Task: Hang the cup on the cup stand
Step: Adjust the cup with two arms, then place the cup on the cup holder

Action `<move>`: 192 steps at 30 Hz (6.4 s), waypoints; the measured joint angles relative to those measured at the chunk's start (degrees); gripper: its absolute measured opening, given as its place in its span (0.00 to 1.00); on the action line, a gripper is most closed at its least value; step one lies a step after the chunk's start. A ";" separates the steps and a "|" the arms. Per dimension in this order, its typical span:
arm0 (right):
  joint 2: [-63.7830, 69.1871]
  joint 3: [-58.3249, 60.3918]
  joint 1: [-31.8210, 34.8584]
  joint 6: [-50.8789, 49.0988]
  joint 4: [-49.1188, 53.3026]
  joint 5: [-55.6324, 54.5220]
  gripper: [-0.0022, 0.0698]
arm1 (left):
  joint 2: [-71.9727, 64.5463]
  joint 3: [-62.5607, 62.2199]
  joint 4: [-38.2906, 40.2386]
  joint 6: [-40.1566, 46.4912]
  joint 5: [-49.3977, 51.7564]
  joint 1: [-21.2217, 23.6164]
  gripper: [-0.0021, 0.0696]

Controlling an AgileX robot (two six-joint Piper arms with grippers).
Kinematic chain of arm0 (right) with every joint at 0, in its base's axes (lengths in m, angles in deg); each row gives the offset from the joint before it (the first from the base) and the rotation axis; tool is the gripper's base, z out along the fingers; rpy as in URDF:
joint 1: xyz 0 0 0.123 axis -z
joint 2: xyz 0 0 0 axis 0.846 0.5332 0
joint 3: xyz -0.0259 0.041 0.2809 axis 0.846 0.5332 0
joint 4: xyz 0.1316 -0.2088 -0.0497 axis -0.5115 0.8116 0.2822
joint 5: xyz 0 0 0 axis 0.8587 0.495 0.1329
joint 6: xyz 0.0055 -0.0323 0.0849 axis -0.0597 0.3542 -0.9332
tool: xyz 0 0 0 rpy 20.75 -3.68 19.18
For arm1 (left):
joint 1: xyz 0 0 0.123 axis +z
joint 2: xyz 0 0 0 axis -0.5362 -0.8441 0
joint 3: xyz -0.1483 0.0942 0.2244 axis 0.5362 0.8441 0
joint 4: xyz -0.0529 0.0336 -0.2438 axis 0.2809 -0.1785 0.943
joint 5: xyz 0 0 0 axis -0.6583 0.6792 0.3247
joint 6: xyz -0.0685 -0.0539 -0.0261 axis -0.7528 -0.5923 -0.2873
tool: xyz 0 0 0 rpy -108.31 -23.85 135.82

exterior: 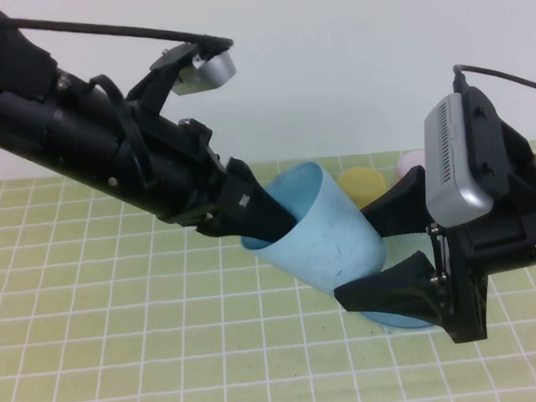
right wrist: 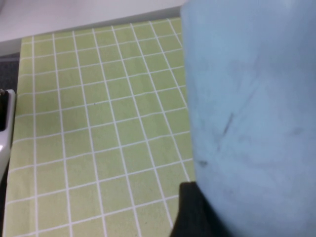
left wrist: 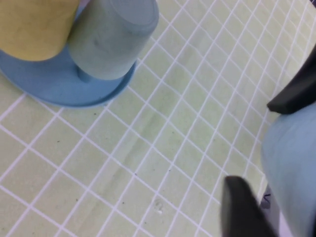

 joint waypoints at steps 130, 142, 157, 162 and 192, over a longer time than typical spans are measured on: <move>0.00 7.42 4.15 -85.15 -33.99 -19.58 0.99 | 14.64 29.90 -4.60 25.29 -83.69 -38.72 0.03; 0.00 7.42 4.15 -81.92 -34.10 -17.75 0.76 | 14.64 29.90 -2.63 25.29 -84.03 -38.72 0.03; -2.67 7.42 4.15 -70.42 -34.08 -22.33 0.76 | 20.26 29.90 1.84 26.42 -76.77 -38.72 0.51; -5.95 7.42 4.15 -56.45 -34.08 -29.72 0.76 | 22.37 29.90 0.90 26.42 -64.89 -38.72 0.32; -16.93 7.42 4.15 20.97 -35.64 -48.72 0.75 | 29.31 29.90 -26.76 -6.45 -39.54 -0.30 0.03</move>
